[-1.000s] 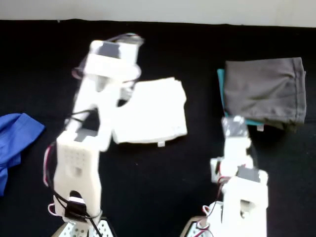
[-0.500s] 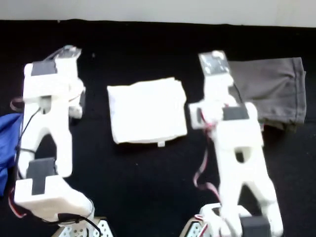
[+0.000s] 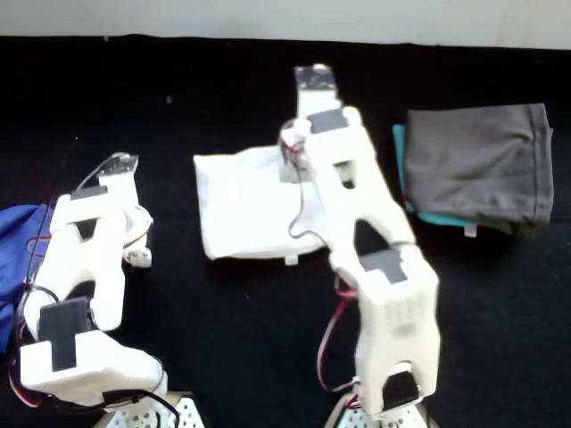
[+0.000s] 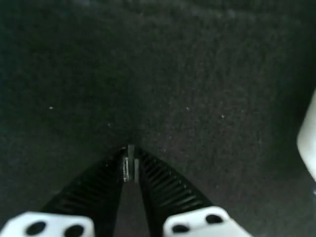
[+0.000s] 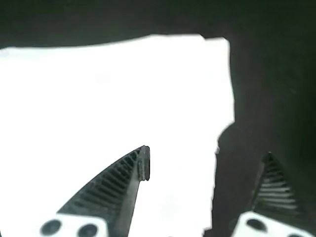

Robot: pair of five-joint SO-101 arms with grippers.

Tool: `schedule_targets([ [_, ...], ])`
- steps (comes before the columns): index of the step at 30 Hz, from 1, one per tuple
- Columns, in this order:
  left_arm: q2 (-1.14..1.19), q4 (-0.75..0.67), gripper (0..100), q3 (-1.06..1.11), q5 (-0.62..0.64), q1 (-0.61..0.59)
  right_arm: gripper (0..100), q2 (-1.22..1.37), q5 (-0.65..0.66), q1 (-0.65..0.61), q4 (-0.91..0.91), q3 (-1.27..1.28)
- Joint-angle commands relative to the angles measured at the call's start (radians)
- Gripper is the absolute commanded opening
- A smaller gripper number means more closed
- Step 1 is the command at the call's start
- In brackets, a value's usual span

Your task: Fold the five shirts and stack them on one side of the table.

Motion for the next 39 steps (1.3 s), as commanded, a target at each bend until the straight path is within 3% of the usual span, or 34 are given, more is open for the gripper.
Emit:
schedule_targets([
  [1, -0.038, -0.044, 1, 0.016, -0.006, -0.007, 33.5, 0.134, -0.014, 0.013, 0.064, -0.237],
  [9, -0.038, -0.058, 1, 0.019, -0.006, -0.007, 33.5, 0.400, -0.015, 0.053, 0.182, -0.573],
  [19, -0.038, -0.057, 1, 0.019, -0.006, -0.008, 31.7, 0.633, -0.008, 0.058, 0.209, -0.737],
  [21, -0.038, -0.055, 1, 0.019, -0.006, -0.008, 21.1, 0.642, 0.006, 0.058, 0.245, -0.754],
  [23, -0.038, -0.057, 1, 0.019, -0.006, -0.008, 3.3, 0.642, 0.064, 0.058, 0.260, -0.759],
  [24, -0.038, -0.057, 1, 0.018, -0.006, -0.008, 0.0, 0.642, 0.095, 0.058, 0.265, -0.757],
  [25, -0.038, -0.057, 1, 0.016, -0.006, -0.008, 3.1, 0.642, 0.120, 0.061, 0.277, -0.756],
  [32, -0.038, -0.057, 1, 0.019, -0.005, -0.008, 0.5, 0.576, 0.152, 0.154, 0.438, -0.926],
  [39, -0.038, -0.126, 1, 0.054, -0.005, -0.008, 0.5, 0.338, 0.255, 0.223, 0.447, -0.974],
])
